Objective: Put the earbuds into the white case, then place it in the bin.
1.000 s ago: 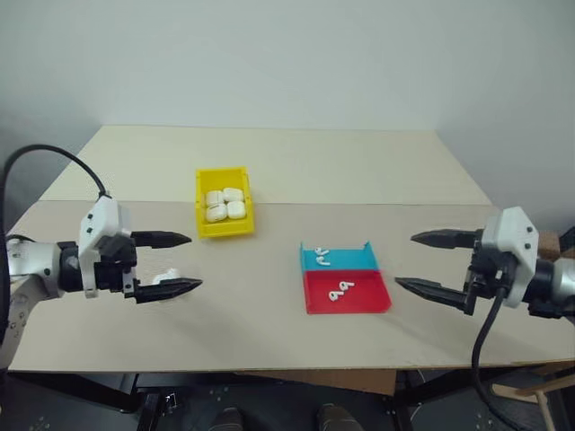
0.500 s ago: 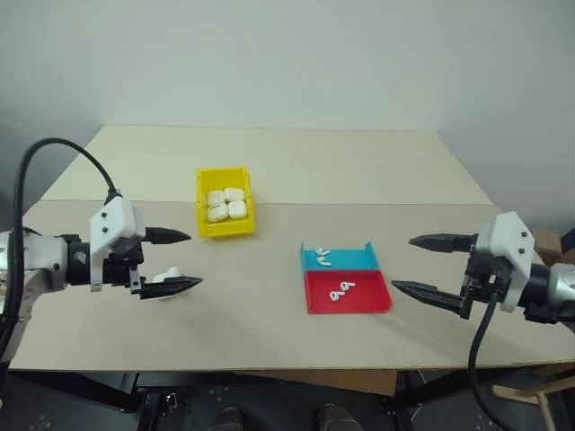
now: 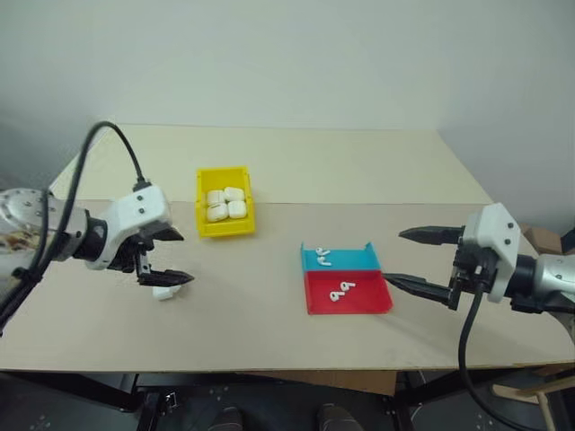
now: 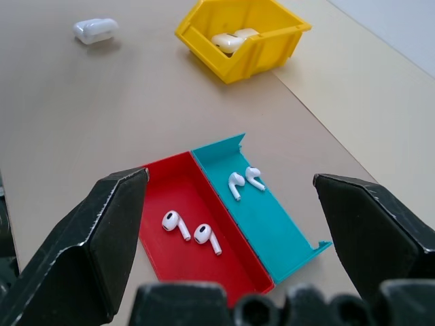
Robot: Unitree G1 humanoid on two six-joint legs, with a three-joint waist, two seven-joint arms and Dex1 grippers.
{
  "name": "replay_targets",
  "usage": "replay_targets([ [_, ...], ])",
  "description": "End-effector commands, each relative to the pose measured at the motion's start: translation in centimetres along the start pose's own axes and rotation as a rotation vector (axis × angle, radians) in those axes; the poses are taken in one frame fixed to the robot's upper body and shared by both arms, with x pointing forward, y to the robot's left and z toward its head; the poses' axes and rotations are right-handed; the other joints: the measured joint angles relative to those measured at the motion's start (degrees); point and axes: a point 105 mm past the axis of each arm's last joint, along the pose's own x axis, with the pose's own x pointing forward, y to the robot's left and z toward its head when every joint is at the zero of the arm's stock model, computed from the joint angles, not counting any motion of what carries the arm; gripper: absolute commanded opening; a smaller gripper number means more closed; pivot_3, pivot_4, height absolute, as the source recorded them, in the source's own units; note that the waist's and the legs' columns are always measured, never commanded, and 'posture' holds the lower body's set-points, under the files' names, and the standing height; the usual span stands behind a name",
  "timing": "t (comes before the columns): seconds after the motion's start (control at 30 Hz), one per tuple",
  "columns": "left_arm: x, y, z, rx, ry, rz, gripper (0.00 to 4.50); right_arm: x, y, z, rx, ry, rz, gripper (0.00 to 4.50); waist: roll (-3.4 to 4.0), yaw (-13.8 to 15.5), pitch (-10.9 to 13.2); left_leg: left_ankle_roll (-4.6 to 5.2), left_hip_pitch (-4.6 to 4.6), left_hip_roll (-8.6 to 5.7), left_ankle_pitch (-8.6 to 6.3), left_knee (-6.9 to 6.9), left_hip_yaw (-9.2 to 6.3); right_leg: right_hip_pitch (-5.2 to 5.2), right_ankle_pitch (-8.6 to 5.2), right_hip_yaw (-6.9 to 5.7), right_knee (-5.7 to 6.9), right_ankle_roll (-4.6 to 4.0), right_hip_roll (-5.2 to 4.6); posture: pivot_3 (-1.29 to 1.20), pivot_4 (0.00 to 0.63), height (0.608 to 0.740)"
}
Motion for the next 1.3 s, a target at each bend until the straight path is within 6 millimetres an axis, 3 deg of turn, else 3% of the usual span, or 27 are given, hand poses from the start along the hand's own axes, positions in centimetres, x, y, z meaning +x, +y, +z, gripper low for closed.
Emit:
replay_targets([
  [0.03,-0.6,1.1,0.2,0.033,0.080,0.007,4.47,0.2,0.5,0.8,-0.013,-0.034,-0.002,4.50,0.00,0.1,0.0,0.00,0.00,0.00,0.00,0.00,0.00,0.00,0.00,-0.01,0.01,0.00,0.01,0.00,0.150,0.740],
  [0.2,0.0,3.5,0.4,0.008,0.182,0.102,4.47,0.2,0.8,0.8,-0.004,-0.043,-0.007,4.50,0.00,0.5,0.0,0.00,-0.01,-0.04,0.00,0.09,-0.01,0.06,-0.02,0.01,0.00,0.05,0.00,0.00,0.150,0.740],
  [0.4,1.4,4.6,-1.7,-0.111,0.343,0.163,4.47,0.0,1.0,0.8,0.007,-0.036,0.006,4.50,0.00,0.4,0.0,0.05,-0.07,-0.03,-0.02,0.08,-0.05,0.01,-0.01,0.00,0.01,0.04,0.02,0.00,0.150,0.740],
  [0.53,1.9,4.4,-3.1,-0.165,0.419,0.151,4.47,-0.1,0.9,0.8,0.019,-0.031,0.010,4.50,-0.01,0.3,0.0,0.05,-0.06,-0.03,-0.02,0.10,-0.08,0.03,-0.01,-0.02,0.03,0.04,0.02,0.00,0.150,0.740],
  [0.67,2.0,4.2,-2.9,-0.226,0.401,0.141,4.47,-0.2,0.9,0.8,0.026,-0.021,0.026,4.50,-0.01,0.4,0.0,0.05,-0.08,-0.03,-0.02,0.10,-0.10,0.03,-0.01,-0.03,0.04,0.04,0.02,0.00,0.150,0.740],
  [0.9,3.4,3.8,-4.2,-0.180,0.430,0.106,4.47,-0.2,0.9,1.1,0.024,-0.016,0.041,4.50,-0.01,0.4,0.0,0.05,-0.06,-0.03,-0.02,0.11,-0.11,0.05,0.00,-0.03,0.04,0.04,0.02,0.00,0.150,0.740],
  [1.3,5.5,5.6,-5.9,-0.069,0.475,0.025,4.47,-0.5,1.3,1.3,0.021,-0.002,0.042,4.50,-0.01,1.2,0.0,0.05,-0.09,-0.05,-0.02,0.15,-0.12,0.05,0.00,-0.05,0.05,0.04,0.02,0.00,0.150,0.740],
])
